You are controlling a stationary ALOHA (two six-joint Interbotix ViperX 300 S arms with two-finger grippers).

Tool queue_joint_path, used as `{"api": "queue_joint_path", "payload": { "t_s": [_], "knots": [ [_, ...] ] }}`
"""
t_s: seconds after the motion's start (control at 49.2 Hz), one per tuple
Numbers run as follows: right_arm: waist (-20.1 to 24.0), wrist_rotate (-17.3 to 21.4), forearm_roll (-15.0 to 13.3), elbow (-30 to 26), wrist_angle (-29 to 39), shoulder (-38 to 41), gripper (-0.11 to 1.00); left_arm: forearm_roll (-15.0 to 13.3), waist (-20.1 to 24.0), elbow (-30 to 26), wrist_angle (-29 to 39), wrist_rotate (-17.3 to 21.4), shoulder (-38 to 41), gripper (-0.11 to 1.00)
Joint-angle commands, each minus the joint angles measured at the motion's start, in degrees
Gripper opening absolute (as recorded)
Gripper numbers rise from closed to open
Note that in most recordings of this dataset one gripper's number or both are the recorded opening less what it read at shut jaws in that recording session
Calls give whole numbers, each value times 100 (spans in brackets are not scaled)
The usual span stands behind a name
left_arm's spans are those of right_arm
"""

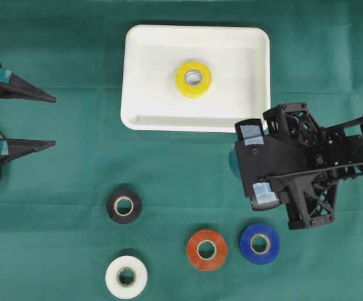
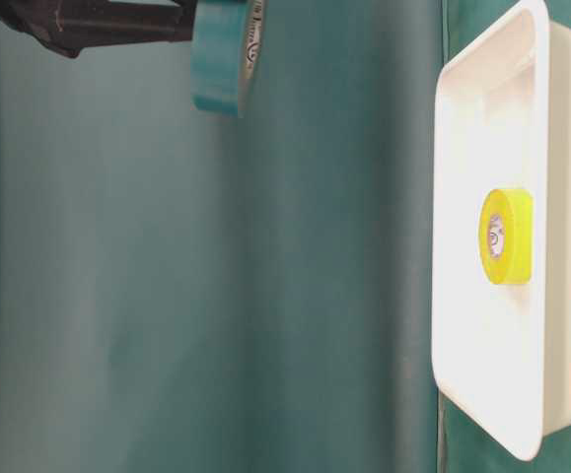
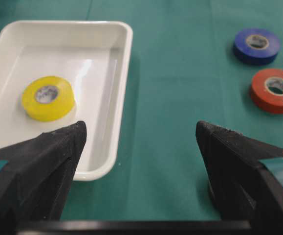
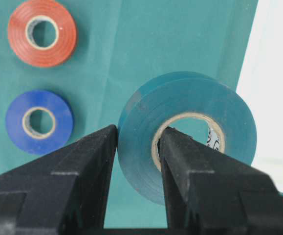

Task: Pick up the tape from a random location and place it into the white case.
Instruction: 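Lift the teal roll with the right gripper toward the tray, then carry the teal roll with the right gripper over the tray's upper right area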

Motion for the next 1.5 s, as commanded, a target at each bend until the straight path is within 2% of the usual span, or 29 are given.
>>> {"api": "queue_joint_path", "payload": {
  "t_s": [0.0, 0.183, 0.549, 0.793, 1.22, 1.484],
  "knots": [
    [9, 9, -9, -114, -9, -114, 31, -9, -9, -62, -26, 0, 26, 94],
    [9, 9, -53, -105, -9, -114, 31, -9, -9, -62, -26, 0, 26, 94],
    [-149, 0, -360, 18, -35, -114, 31, -9, -9, -62, -26, 0, 26, 94],
    [-721, -9, -554, 105, -35, -114, 31, -9, -9, -62, -26, 0, 26, 94],
    [-2057, -18, -800, 281, -141, -114, 31, 0, -9, -53, -18, 0, 35, 94],
    [-2514, -53, -844, 281, -211, -114, 31, -9, -9, -53, -18, 0, 35, 94]
  ]
}}
